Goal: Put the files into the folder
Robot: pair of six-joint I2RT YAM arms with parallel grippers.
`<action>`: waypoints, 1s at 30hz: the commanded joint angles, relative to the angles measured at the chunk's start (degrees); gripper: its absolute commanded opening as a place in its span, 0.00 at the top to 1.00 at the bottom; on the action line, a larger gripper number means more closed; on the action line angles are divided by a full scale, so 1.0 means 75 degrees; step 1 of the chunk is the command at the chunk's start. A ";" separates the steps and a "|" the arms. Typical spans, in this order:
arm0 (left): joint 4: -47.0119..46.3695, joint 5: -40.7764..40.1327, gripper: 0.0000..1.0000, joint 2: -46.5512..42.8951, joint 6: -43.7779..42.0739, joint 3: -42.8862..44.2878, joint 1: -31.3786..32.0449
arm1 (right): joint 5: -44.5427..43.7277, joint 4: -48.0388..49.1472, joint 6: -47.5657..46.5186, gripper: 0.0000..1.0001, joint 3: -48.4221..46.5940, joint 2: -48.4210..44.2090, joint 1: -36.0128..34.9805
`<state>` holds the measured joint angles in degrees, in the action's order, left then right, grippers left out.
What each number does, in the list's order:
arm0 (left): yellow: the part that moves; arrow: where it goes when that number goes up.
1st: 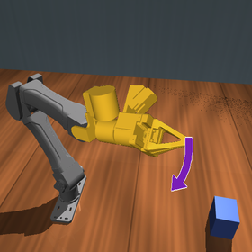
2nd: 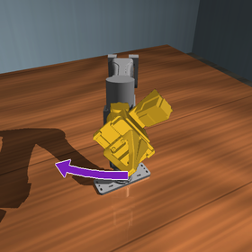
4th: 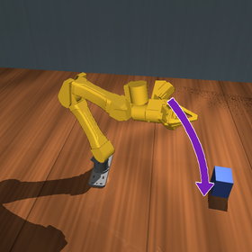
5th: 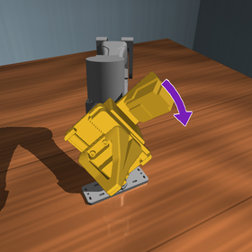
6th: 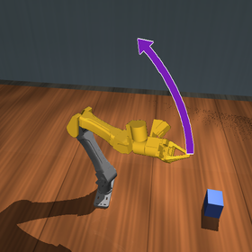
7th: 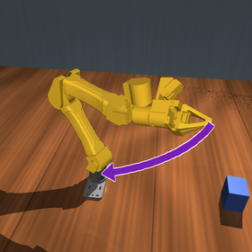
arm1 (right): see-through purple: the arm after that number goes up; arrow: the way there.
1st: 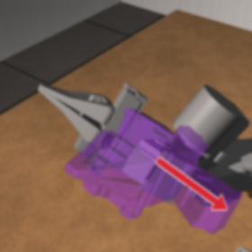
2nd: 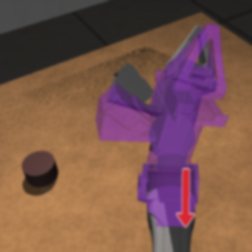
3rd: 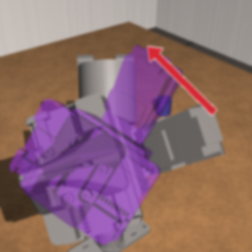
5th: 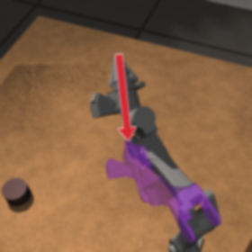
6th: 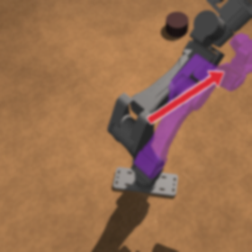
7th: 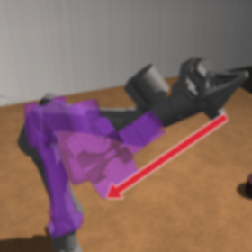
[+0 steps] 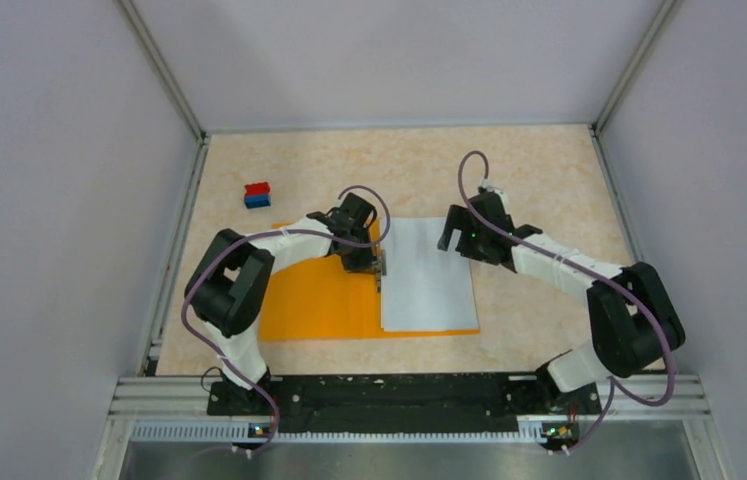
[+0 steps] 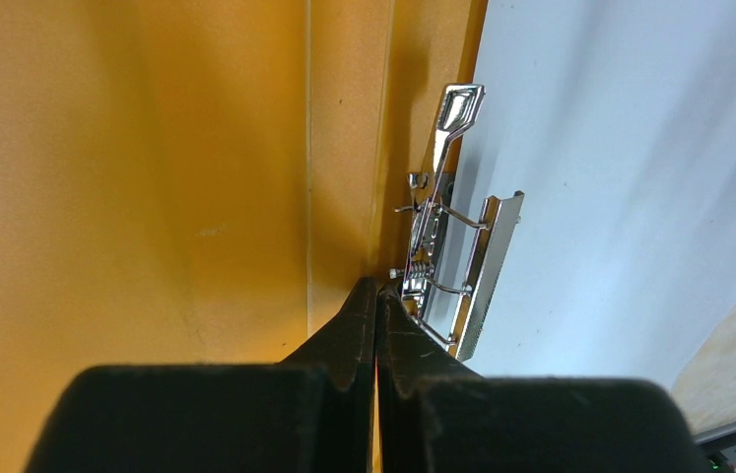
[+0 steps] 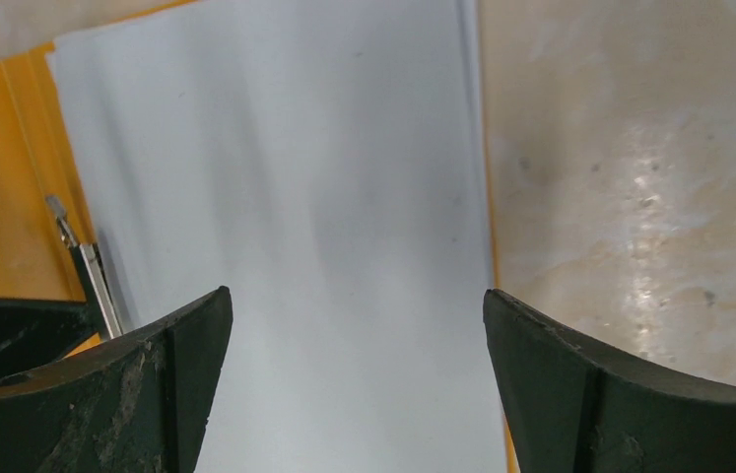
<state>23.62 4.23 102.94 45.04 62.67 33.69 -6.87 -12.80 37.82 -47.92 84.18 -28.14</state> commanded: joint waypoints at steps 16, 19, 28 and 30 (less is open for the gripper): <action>0.0138 -0.0182 1.00 0.0347 -0.0257 0.0581 0.0052 | -0.0311 0.1011 -0.0815 0.03 -0.1889 0.2350 0.0728; 0.0161 -0.0190 1.00 0.0376 -0.0286 0.0616 0.0052 | -0.0173 0.1082 -0.0863 0.03 -0.2099 0.2662 0.0775; 0.0203 -0.0199 1.00 0.0449 -0.0329 0.0717 0.0032 | 0.0269 0.1266 -0.0829 0.03 -0.2327 0.3002 0.0764; 0.0209 -0.0198 1.00 0.0462 -0.0337 0.0744 0.0033 | 0.0292 0.1288 -0.0807 0.03 -0.2274 0.2965 0.0746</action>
<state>25.67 3.84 105.56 43.33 66.46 33.87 -6.57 -4.99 31.86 -63.55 105.84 -22.70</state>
